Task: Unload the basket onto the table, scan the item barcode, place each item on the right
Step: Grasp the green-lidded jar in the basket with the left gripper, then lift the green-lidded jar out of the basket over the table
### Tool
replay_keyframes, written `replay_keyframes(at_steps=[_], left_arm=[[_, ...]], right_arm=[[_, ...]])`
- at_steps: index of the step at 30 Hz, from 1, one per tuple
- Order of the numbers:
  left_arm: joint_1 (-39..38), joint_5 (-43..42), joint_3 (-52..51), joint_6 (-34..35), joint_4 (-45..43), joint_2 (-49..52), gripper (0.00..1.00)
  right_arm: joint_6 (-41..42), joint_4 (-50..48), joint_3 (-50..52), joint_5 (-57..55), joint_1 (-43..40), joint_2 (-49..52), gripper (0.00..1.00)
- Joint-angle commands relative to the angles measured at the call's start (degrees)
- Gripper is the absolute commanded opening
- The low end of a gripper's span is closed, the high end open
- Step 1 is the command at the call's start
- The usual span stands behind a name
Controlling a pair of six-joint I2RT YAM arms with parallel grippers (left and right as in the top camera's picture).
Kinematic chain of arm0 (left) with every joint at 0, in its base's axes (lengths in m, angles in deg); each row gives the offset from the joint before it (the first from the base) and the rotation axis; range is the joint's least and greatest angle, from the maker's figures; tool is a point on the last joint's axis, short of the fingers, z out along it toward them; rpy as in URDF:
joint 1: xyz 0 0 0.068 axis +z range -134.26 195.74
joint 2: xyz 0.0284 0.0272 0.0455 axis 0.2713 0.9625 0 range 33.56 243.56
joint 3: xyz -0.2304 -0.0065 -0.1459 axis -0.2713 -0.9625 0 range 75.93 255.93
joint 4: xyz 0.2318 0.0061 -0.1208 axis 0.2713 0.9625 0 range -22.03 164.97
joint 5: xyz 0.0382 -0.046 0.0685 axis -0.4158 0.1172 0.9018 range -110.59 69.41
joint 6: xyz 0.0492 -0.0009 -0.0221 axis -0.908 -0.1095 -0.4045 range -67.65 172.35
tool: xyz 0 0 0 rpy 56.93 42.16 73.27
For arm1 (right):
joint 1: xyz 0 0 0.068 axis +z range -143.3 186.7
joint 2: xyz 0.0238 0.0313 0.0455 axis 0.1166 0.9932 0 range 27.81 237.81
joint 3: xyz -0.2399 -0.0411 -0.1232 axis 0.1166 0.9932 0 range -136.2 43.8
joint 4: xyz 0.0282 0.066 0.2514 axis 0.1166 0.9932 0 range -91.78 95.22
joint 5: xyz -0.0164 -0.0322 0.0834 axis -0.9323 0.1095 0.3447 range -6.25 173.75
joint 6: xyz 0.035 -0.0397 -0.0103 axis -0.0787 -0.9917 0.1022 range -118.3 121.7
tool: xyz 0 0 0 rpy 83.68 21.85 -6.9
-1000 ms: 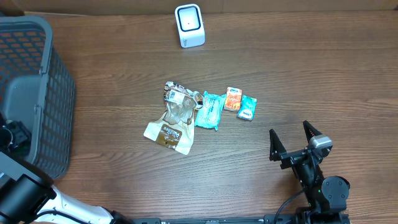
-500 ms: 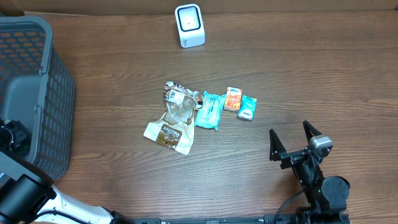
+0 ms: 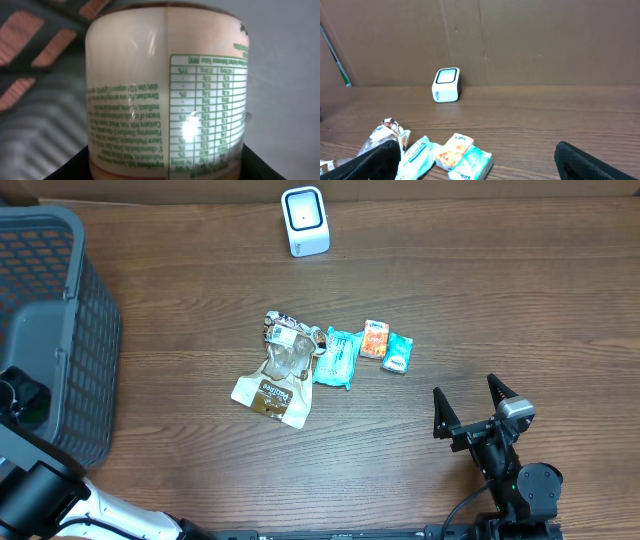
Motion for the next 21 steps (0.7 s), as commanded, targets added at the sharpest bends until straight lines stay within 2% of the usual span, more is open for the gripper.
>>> replay_keyframes(at_steps=[1,6,9,16,21], left_arm=[[0.24,-4.76,7.43,5.49,2.91,-0.26,0.41],[0.26,-10.14,18.80,8.44,11.63,-0.26,0.37],[0.26,-17.07,25.57,10.67,15.58,-0.26,0.36],[0.26,-48.92,37.59,12.66,21.35,-0.26,0.33],[-0.11,-73.53,43.30,13.51,22.25,-0.39,0.23]], right_arm=[[0.22,-0.31,0.61,0.31,0.24,-0.42,1.00],[0.22,-0.33,0.61,0.31,0.24,-0.42,1.00],[0.22,-0.33,0.61,0.31,0.24,-0.42,1.00],[0.22,-0.31,0.61,0.31,0.24,-0.42,1.00],[0.22,-0.33,0.61,0.31,0.24,-0.42,1.00]])
